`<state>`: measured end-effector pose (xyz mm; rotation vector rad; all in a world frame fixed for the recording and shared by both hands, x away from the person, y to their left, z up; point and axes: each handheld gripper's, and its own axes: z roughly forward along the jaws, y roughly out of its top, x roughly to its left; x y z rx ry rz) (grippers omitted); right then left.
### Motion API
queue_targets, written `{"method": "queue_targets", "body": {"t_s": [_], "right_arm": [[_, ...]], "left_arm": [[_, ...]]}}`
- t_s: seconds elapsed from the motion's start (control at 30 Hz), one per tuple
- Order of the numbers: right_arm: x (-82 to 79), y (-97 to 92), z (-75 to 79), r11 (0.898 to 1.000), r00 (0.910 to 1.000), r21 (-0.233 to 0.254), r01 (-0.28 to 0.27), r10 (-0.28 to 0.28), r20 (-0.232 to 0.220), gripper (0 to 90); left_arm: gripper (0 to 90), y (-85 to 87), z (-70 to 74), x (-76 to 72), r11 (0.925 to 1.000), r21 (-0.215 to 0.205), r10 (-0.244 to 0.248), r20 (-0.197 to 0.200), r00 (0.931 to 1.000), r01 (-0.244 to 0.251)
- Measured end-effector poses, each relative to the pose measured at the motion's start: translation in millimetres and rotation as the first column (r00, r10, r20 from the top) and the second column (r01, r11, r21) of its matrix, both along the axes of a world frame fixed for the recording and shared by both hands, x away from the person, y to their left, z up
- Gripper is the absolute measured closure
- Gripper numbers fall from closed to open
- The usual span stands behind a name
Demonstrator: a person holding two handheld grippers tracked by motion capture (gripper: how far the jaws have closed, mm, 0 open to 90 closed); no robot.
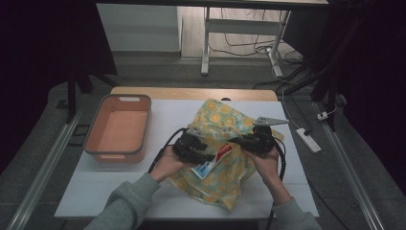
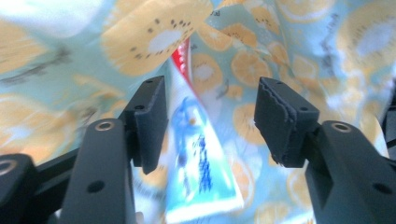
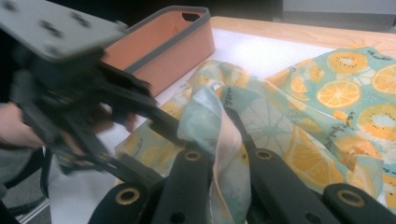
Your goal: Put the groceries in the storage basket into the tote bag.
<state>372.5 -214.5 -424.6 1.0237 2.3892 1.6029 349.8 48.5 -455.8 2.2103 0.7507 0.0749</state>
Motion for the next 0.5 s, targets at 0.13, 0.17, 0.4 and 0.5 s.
{"method": "queue_targets", "body": {"t_s": [0.13,0.17,0.4,0.5], "right_arm": [[0.6,0.0,-2.7,1.000,1.0000,-0.007,0.001,-0.001,-0.005,88.7],[0.5,-0.4,-3.2,1.000,1.0000,-0.011,0.000,-0.001,-0.005,88.7],[-2.4,-6.4,-6.7,0.999,0.9999,-0.029,0.016,-0.016,0.000,88.7],[-4.0,-9.0,-8.3,0.999,0.9998,-0.036,0.018,-0.018,-0.005,88.7]], "left_arm": [[42.6,18.6,5.2,-7.9,0.9997,-0.013,0.021,0.033,0.9992,-0.021],[42.6,23.0,6.5,-10.3,0.9995,-0.018,0.028,0.047,0.9985,-0.027],[40.9,53.1,13.6,-14.1,0.9976,-0.034,0.063,0.080,0.9948,-0.060],[40.7,68.1,14.6,-13.9,0.9975,-0.025,0.067,0.082,0.9943,-0.066]]}}
